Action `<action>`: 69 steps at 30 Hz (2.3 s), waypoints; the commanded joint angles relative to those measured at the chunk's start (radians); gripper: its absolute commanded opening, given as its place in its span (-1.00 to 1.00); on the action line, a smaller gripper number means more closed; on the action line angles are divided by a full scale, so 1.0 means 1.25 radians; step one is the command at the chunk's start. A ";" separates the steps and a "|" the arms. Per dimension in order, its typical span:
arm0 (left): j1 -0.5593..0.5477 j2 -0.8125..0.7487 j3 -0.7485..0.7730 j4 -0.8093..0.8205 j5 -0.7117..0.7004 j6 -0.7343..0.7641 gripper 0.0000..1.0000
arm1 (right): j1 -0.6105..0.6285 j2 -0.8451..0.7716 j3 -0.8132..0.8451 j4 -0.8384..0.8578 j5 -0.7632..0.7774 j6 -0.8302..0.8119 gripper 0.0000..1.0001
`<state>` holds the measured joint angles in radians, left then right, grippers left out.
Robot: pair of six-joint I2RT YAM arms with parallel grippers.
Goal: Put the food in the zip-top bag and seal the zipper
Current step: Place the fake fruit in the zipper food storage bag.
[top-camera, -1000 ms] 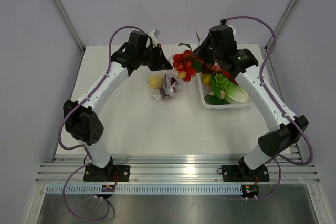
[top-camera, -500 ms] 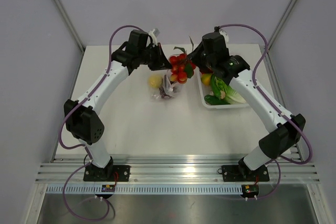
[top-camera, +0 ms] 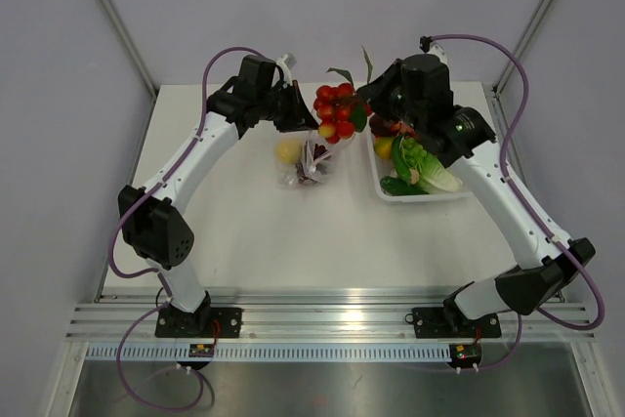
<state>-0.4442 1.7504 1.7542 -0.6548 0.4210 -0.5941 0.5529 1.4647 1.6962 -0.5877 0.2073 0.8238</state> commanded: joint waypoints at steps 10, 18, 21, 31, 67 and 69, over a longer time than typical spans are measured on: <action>0.003 0.005 0.050 0.022 0.031 -0.008 -1.00 | 0.012 -0.028 -0.025 0.118 -0.003 0.006 -1.00; 0.031 0.011 0.026 0.105 0.148 -0.089 -1.00 | 0.061 -0.115 -0.306 0.297 0.057 -0.007 -1.00; 0.036 0.011 0.025 0.114 0.159 -0.104 -1.00 | 0.066 -0.132 -0.382 0.336 0.069 0.000 -1.00; 0.042 0.005 0.001 0.132 0.159 -0.120 -1.00 | 0.067 -0.156 -0.404 0.305 0.087 -0.017 -1.00; 0.035 -0.048 -0.026 0.180 0.219 -0.136 -1.00 | 0.144 0.212 -0.167 0.166 0.194 0.028 -1.00; 0.035 -0.057 -0.031 0.188 0.222 -0.139 -1.00 | 0.139 0.230 -0.150 0.155 0.188 0.027 -1.00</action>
<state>-0.3973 1.7596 1.7115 -0.5117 0.6361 -0.7433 0.7300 1.7267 1.4525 -0.3878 0.4030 0.8455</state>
